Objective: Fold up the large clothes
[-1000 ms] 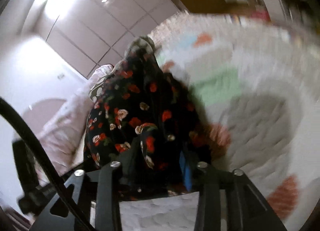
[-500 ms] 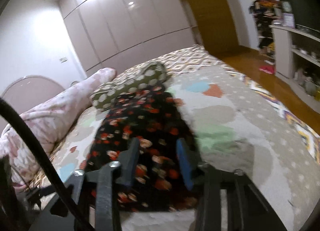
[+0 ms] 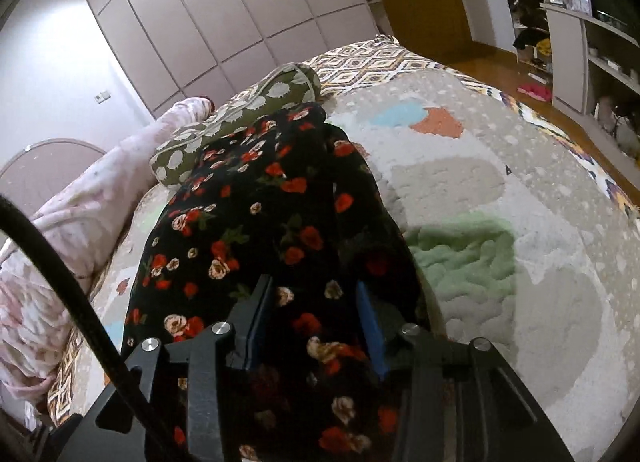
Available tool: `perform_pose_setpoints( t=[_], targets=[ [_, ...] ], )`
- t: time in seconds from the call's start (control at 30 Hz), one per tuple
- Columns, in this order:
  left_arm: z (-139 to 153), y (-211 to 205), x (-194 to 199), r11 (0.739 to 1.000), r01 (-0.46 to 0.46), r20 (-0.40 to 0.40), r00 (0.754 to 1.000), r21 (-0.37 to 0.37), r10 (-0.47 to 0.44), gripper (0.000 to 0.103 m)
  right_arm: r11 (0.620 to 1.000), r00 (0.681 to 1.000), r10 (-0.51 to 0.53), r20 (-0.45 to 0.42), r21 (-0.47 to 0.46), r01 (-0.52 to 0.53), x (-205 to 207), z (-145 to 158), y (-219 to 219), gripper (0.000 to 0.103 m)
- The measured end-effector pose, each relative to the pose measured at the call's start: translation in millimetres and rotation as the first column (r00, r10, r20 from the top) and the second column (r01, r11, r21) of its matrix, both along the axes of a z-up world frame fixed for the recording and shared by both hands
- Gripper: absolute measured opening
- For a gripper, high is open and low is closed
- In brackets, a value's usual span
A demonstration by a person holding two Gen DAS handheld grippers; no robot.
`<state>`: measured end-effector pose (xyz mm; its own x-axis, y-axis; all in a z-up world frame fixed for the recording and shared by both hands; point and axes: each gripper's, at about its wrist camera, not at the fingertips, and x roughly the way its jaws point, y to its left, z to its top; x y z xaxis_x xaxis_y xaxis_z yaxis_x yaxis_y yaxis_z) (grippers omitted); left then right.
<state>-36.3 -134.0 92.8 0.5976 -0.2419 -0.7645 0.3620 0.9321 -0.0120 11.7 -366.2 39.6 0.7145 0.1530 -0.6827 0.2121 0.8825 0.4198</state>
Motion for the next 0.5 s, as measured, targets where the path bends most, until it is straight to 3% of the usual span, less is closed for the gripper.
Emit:
perform_pose_setpoints(
  t=[0.23,0.4,0.5],
  targets=[
    [-2.4,0.3,-0.7,1.0,0.002,-0.008,1.0,0.003,-0.002,0.082,0.998,1.0,0.022,0.014,-0.059,-0.021,-21.5,8.3,4.4,0.044],
    [-0.1,-0.7,-1.2,1.0,0.008,-0.007,1.0,0.002,-0.008,0.082,0.999,1.0,0.01,0.023,-0.038,-0.009,-36.6,12.4,-7.8,0.046],
    [4.9,3.1,2.5,0.999,0.019,-0.012,1.0,-0.037,-0.019,0.082,1.0,0.998,-0.004,0.059,0.011,0.003,-42.1,20.5,-21.8,0.059]
  ],
)
